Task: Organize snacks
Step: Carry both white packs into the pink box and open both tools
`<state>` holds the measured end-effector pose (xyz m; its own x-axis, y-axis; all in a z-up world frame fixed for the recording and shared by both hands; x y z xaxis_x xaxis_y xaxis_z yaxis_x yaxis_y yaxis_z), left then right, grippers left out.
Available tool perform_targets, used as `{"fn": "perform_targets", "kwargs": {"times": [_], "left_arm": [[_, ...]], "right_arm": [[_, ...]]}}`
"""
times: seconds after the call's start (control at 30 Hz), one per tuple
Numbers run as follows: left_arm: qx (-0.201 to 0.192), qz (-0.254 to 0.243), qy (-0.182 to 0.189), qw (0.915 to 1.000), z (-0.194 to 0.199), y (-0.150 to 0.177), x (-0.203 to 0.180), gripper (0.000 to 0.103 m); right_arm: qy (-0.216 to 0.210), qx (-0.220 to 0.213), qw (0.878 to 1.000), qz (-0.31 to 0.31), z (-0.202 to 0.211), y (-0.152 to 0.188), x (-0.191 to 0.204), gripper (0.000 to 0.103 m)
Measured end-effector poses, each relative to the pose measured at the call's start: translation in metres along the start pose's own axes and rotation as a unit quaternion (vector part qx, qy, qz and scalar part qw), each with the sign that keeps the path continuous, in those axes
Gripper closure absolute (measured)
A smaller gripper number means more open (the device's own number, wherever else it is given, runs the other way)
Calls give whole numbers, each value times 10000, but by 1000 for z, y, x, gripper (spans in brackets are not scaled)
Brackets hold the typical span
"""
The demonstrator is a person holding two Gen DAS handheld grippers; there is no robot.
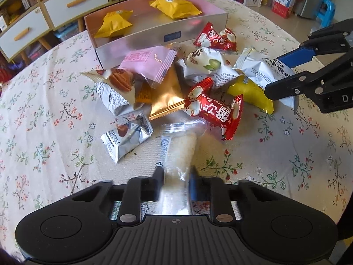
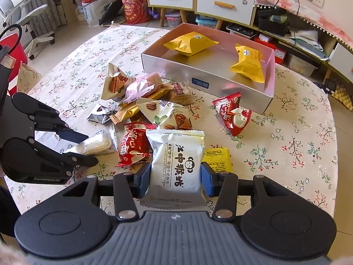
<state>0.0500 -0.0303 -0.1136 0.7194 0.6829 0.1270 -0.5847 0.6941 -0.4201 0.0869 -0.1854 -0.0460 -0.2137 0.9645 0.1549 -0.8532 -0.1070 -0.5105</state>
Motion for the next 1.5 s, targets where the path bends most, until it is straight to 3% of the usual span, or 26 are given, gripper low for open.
{"fn": "perform_targets", "kwargs": {"times": [0.27, 0.8, 1.17, 1.5], "left_arm": [[-187, -104, -56, 9998, 17, -3, -1, 87], [-853, 268, -285, 9956, 61, -34, 28, 88], [-1050, 512, -399, 9924, 53, -93, 72, 88], [-1176, 538, -552, 9901, 16, -157, 99, 87]], "right_arm": [[17, -65, 10000, -56, 2, -3, -4, 59], [127, -326, 9991, -244, 8, -28, -15, 59], [187, -606, 9951, -756, -1, -81, -35, 59], [346, -709, 9932, -860, -41, -132, -53, 59]]}}
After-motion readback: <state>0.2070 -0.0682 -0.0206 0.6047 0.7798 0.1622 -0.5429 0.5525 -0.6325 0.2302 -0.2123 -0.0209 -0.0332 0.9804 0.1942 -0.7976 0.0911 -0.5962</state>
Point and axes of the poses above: each gripper's, at about its wrist camera, not at the fingertips, and z roughly against the way its jaws point, x to its left, y to its underside, the point moved 8 cm from there along -z, roughly the way its jaws point, and after that the axes turned 14 degrees about -z, right-handed, at the moved point
